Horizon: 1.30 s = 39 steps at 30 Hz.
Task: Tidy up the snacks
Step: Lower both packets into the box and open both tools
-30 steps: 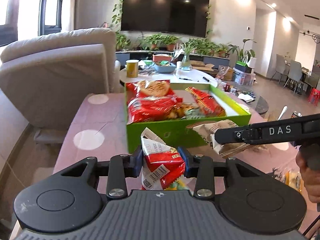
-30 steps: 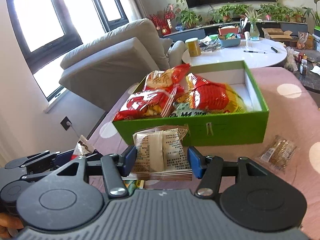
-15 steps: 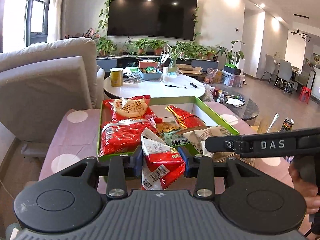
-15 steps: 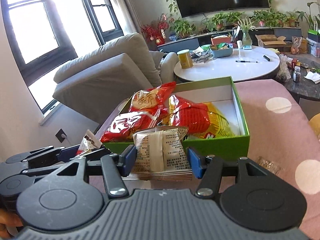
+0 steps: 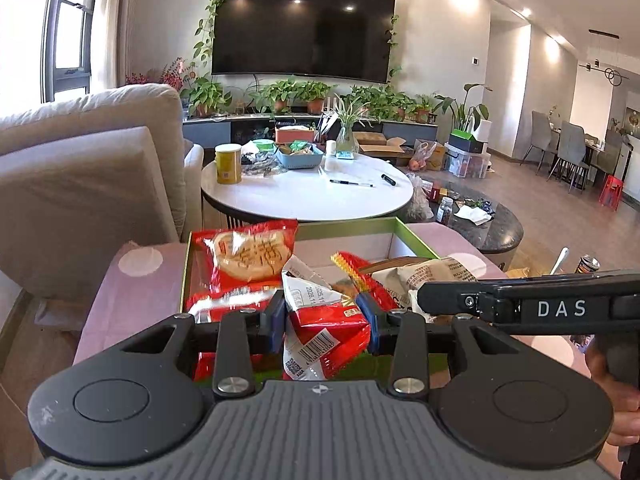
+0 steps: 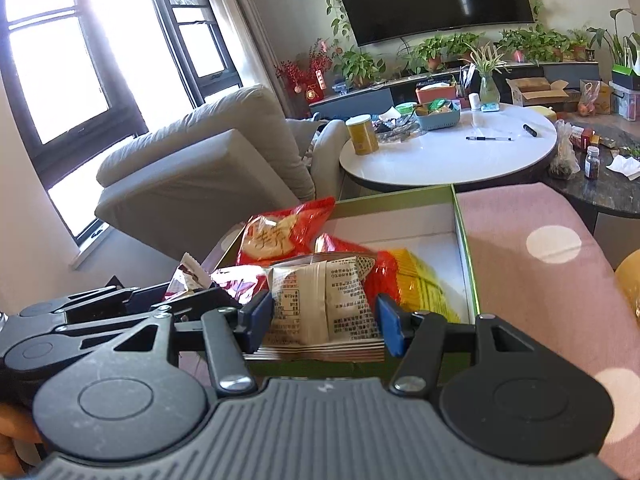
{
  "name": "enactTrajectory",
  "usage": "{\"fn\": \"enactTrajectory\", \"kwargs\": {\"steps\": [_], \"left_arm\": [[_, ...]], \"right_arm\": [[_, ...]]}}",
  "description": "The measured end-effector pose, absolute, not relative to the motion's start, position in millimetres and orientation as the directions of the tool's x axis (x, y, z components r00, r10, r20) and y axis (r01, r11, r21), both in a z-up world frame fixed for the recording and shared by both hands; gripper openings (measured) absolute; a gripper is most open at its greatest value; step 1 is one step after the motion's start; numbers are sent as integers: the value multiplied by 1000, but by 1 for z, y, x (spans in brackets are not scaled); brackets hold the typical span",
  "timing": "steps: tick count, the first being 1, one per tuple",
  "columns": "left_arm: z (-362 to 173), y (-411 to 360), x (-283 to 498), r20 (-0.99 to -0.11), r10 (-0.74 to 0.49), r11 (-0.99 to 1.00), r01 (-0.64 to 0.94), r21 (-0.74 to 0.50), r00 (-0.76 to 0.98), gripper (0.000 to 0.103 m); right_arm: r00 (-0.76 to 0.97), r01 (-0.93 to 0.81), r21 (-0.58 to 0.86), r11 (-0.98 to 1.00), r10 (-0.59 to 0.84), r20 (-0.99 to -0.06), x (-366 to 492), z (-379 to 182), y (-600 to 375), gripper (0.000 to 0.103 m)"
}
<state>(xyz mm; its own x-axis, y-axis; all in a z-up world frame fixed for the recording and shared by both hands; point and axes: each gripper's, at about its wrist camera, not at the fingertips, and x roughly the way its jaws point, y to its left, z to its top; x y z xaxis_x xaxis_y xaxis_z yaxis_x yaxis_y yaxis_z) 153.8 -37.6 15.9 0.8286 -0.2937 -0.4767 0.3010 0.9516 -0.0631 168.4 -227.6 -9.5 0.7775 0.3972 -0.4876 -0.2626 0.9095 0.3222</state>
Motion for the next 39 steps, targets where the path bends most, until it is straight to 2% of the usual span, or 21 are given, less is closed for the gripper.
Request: {"fn": "enactTrajectory", "kwargs": {"steps": [15,25,36,38,39], "left_arm": [[23,-49,221,-481,-289,955,285,-83,828,35],[5,-73,273,-522,-327,943,306,-129,788,35],[-13,-91,307,-559,-324,943,310,-123,763,35],[-15,-91,308,-558,-320,944,307,-121,766,39],[-15,-92,307,-552,-317,945,305,-117,771,48]], "right_arm": [[780,-220,393,893,403,-478,226,-3,-244,57],[782,-140,447,884,375,-497,263,-14,-262,57],[766,-92,497,863,380,-519,277,-29,-271,57],[764,-88,502,860,382,-520,279,-30,-272,57],[764,-87,505,859,383,-520,279,-31,-273,57]]}}
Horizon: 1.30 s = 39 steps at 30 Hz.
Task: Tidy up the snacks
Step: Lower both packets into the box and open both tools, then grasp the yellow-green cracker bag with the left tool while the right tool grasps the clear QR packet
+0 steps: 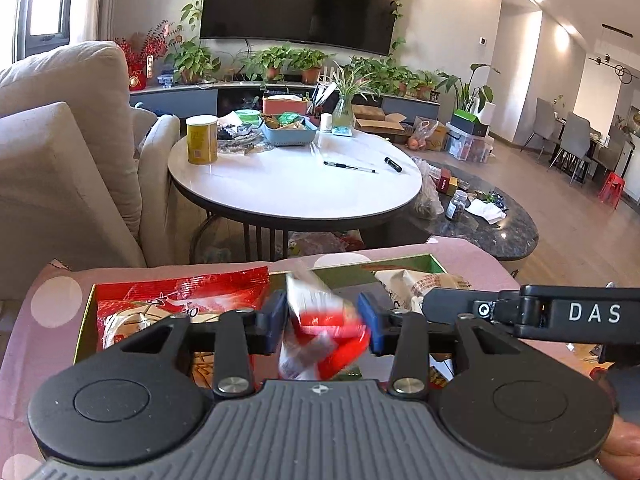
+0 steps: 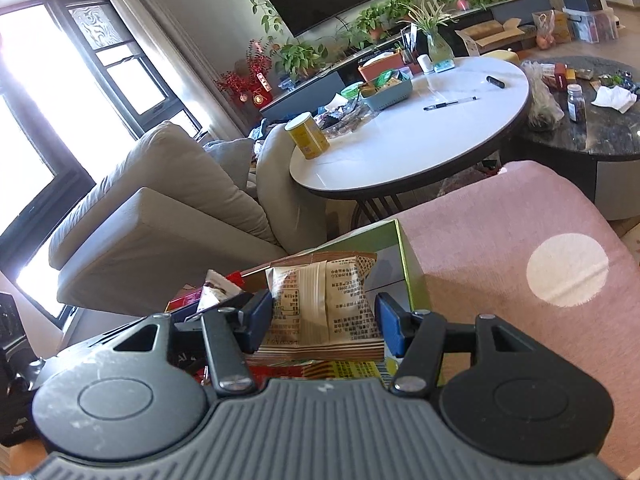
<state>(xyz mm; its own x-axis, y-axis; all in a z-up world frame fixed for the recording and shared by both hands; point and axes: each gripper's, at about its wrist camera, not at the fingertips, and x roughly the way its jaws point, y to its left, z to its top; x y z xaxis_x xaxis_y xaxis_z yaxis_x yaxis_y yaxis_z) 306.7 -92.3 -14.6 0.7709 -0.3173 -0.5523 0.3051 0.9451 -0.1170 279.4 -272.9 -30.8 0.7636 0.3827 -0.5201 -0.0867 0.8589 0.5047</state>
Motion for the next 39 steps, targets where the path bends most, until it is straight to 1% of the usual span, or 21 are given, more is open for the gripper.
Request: {"fn": "enactTrajectory", "kwargs": {"steps": [1,5,11,13,15,17,19,24,31,39], "left_arm": [[-14,-92,305,-546,-313,947,302,-114,777,52],[-12,-90,299,-541,-297,951,294,-94,787,53],[-10,-84,293,-531,-293,954,282,-105,795,60],[-10,-82,289,-532,-296,952,291,-96,793,65],[-10,-82,285,-534,-300,949,307,-79,791,66],[-9,-82,280,-526,-296,948,312,-60,798,71],[-5,-81,274,-513,-297,948,312,-59,805,80],[2,-78,261,-491,-304,946,320,-54,817,81],[1,-73,250,-493,-293,950,309,-50,819,82],[9,-58,229,-484,-268,957,286,-37,833,83]], "right_arm": [[764,-86,507,858,383,-519,278,-31,-273,57],[764,-86,507,857,384,-518,278,-32,-273,57],[763,-77,509,858,379,-523,280,-33,-274,57],[765,-75,507,858,376,-523,281,-34,-274,57],[768,-72,506,860,371,-522,281,-34,-273,58],[768,-70,499,864,366,-526,283,-36,-270,58],[769,-75,495,866,366,-524,283,-38,-268,58],[767,-90,485,870,371,-523,282,-38,-265,58],[768,-92,487,869,373,-521,279,-37,-265,58],[778,-123,480,869,385,-497,263,-19,-259,58]]}}
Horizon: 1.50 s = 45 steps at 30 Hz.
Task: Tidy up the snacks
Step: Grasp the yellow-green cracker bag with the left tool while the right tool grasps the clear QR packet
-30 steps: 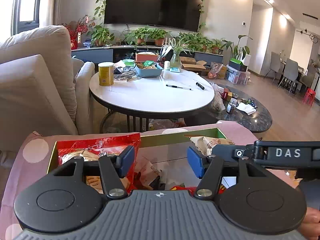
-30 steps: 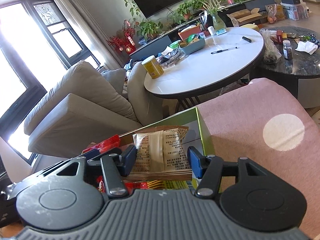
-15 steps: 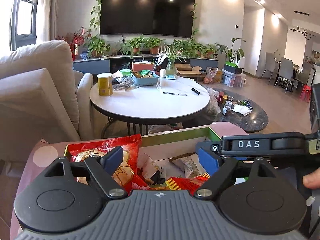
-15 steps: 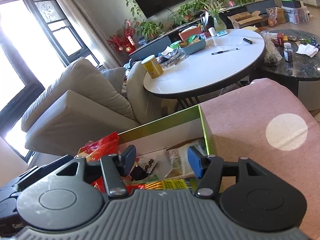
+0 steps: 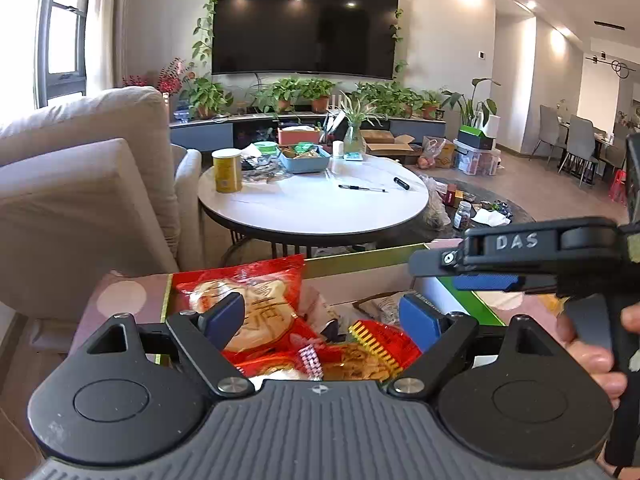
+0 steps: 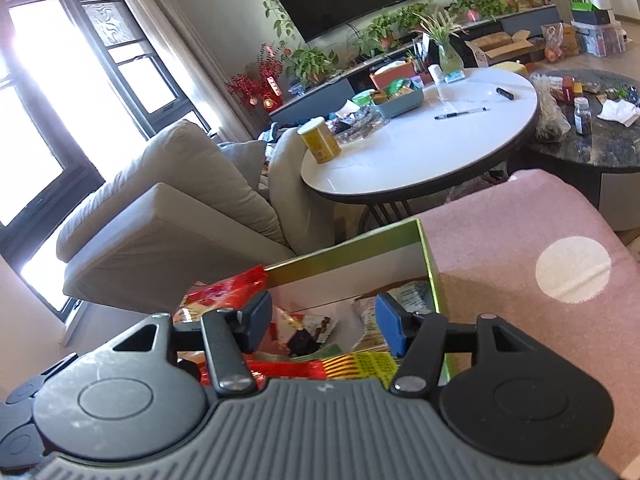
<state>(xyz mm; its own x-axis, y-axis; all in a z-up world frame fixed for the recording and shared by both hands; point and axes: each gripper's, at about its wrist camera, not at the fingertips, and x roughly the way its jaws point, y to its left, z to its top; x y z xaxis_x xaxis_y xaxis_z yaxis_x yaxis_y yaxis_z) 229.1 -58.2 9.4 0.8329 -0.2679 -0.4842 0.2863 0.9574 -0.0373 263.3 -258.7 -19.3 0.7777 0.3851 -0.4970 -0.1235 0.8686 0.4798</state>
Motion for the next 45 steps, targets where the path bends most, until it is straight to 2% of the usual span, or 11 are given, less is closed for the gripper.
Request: {"fn": "enactTrajectory", "kwargs": {"steps": [8,17,21,26,31,38,45], "left_arm": [[8,-25,183,-491,-238,967,251,-41,838,86],[-30,4,121,-615,-280,934,356,1,737,87],[-49,2,96,-656,-266,916,397,56,707,87],[-62,3,81,-670,-266,904,421,77,693,88],[-65,2,74,-670,-290,890,450,74,683,91],[-74,-7,75,-683,-268,872,473,129,680,91],[-81,-12,91,-706,-255,887,450,102,661,91]], "right_arm": [[783,-202,414,887,400,-476,231,2,-251,64],[780,-242,308,920,373,-503,195,0,-254,65],[773,-212,268,940,329,-543,184,-11,-263,65],[744,-167,216,962,267,-613,172,-36,-272,73],[704,-83,106,991,134,-697,172,-66,-275,74],[637,11,159,987,115,-763,187,-87,-283,74],[640,65,206,976,118,-760,195,-91,-284,76]]}}
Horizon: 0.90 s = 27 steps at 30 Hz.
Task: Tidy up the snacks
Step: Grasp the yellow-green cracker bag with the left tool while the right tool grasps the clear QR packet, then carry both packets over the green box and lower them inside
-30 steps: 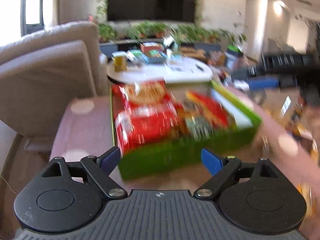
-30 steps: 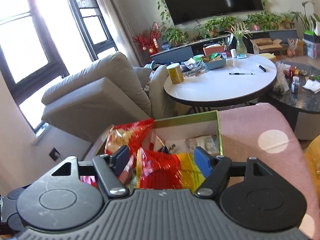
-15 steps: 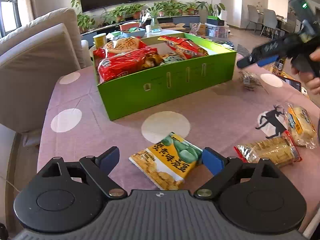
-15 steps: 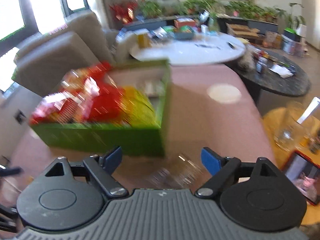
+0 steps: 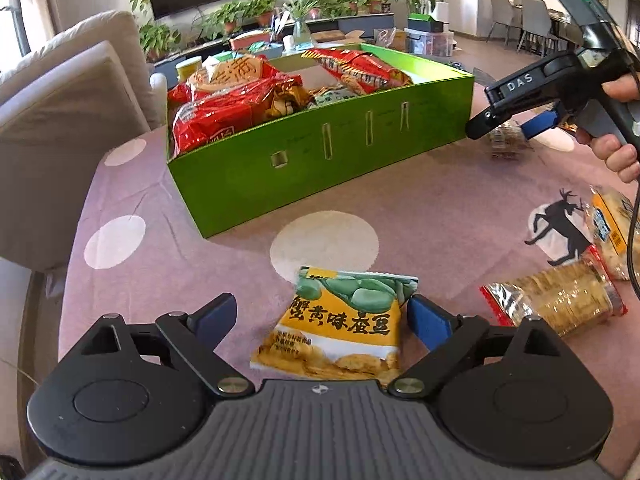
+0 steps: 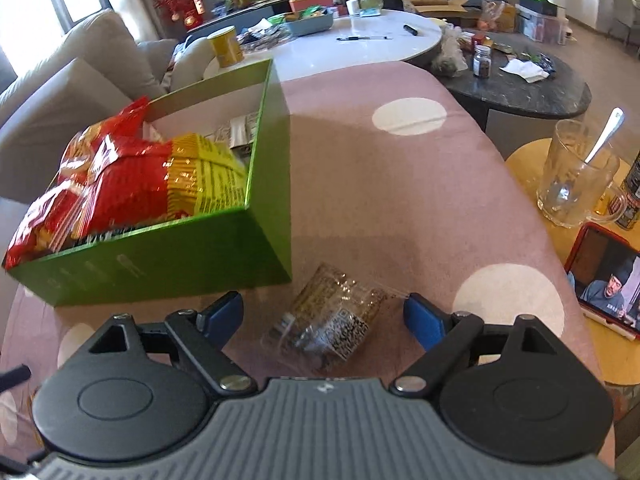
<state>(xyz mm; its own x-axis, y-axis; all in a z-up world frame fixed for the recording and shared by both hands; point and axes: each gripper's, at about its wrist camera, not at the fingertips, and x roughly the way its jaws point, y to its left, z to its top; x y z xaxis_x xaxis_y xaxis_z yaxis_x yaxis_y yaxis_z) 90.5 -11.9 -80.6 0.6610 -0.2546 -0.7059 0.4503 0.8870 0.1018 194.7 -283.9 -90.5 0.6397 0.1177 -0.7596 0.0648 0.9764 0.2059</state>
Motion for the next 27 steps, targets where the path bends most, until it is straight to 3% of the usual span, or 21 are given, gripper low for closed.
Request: {"fn": "enactTrajectory", "kwargs": {"steps": [6,8,10,13,27], "left_arm": [[-84,-7,91,-720,-281,903,428,24,634,91],[-83,-5,90,-719,-293,905,426,4,631,84],[-81,-5,87,-713,-299,903,430,3,634,72],[-79,-3,85,-708,-314,902,432,-13,633,59],[-68,-1,76,-664,-309,923,384,-35,681,53]], "right_arm": [[657,41,159,986,93,-748,188,-91,-279,75],[666,27,123,992,74,-742,185,-92,-277,57],[665,21,150,988,99,-740,182,-90,-280,46],[661,14,175,984,122,-740,181,-88,-284,44],[654,-224,210,952,307,-691,141,-69,-258,41]]}}
